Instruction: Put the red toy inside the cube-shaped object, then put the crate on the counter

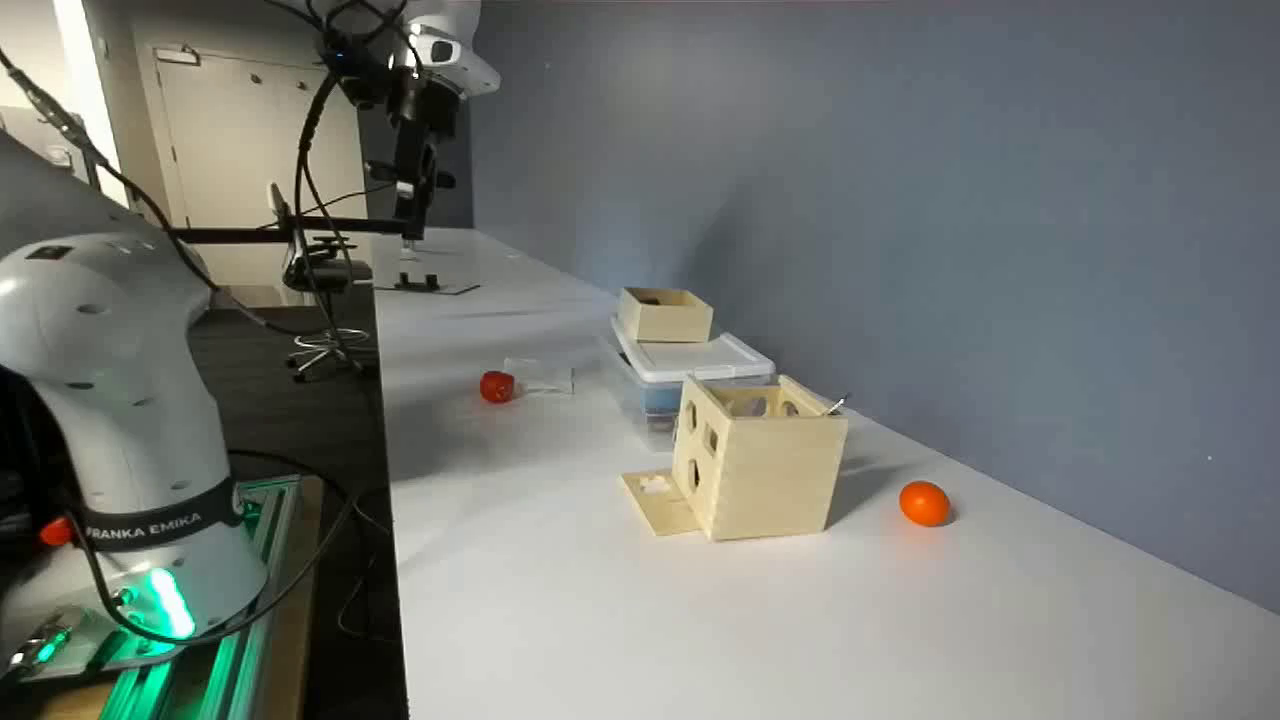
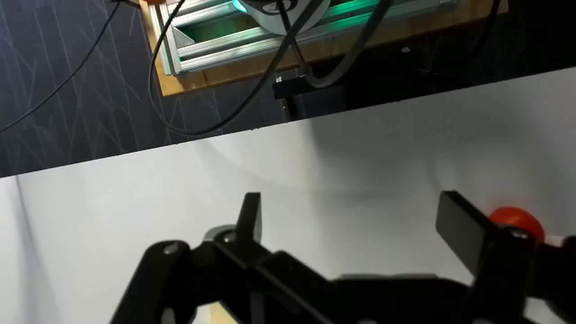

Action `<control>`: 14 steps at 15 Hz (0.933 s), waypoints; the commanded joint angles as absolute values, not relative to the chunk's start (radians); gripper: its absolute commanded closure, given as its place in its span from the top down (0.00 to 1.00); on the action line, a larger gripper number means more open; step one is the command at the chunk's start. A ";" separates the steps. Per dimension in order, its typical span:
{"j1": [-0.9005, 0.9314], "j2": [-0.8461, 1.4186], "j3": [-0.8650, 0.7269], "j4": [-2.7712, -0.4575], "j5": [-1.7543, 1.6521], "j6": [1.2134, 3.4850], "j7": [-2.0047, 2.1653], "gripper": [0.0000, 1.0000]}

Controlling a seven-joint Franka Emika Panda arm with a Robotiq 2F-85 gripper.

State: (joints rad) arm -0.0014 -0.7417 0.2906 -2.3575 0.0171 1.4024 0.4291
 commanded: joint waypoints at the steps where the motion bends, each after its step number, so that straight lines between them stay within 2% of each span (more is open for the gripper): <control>1: 0.012 -0.738 0.281 -2.356 0.012 1.401 0.436 1.00; 4: 0.014 -0.723 0.288 -2.351 0.027 1.427 0.444 1.00; 9: 0.083 -0.667 0.304 -2.353 0.099 1.632 0.401 1.00; 14: 0.168 -0.524 0.265 -2.352 0.181 1.771 0.222 1.00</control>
State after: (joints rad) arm 0.1226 -0.6120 0.3004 -2.3585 0.1341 1.7183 0.3221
